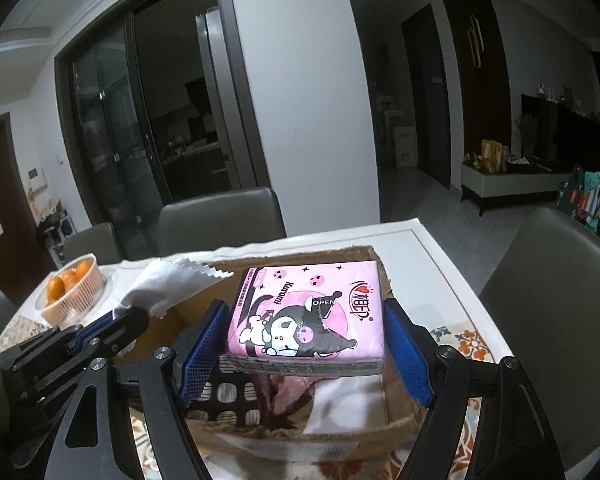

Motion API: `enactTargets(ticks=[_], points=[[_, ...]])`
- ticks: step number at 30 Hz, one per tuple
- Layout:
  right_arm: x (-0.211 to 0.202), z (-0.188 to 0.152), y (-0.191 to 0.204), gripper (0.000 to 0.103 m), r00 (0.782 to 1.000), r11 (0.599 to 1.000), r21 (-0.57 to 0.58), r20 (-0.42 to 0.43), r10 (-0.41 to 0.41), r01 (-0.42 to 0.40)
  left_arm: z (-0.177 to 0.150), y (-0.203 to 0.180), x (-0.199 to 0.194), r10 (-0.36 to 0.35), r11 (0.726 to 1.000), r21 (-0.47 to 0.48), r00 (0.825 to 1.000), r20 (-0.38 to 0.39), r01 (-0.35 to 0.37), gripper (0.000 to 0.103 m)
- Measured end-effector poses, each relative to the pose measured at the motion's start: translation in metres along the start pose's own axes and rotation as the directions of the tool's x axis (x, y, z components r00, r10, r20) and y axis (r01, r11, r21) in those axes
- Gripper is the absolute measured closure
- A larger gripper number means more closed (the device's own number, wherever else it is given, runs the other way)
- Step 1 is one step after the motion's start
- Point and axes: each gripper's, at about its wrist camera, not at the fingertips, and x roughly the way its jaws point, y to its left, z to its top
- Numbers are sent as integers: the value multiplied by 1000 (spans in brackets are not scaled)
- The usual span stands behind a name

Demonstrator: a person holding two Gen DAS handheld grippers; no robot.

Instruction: Organize soft objects

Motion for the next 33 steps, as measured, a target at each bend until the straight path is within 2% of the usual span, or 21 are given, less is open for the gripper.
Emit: enactTargets(ticks=[3,5,9,14,23,33], points=[[7,0,-2,25,1000,1000,1,-19,1,-1,0,-1,8,-12,1000,-2,1000,-13,12,93],[9,1,-5,25,1000,1000,4,-21,-1,2,-2,-2,11,-10,1000,-1,1000,-26,10,90],[10,3,-10,23,999,1000,18,-33,6,-5,-2,-5,13,-11,1000,-5,999,-32,11,61],[3,1,-15,23,1000,999,34,-24,8,-8,-4,-6,7,8,1000,0,1000,-29,-8,48],[-32,-3,-12,23,1000,999,18,5,-28,28,-8,-5,-34,58,998,-30,998,6,-58,44],[-95,-13,2,23,998,998,-30,50,-47,48,-16,-9,-109,119,993,-34,990,81,-116,38]])
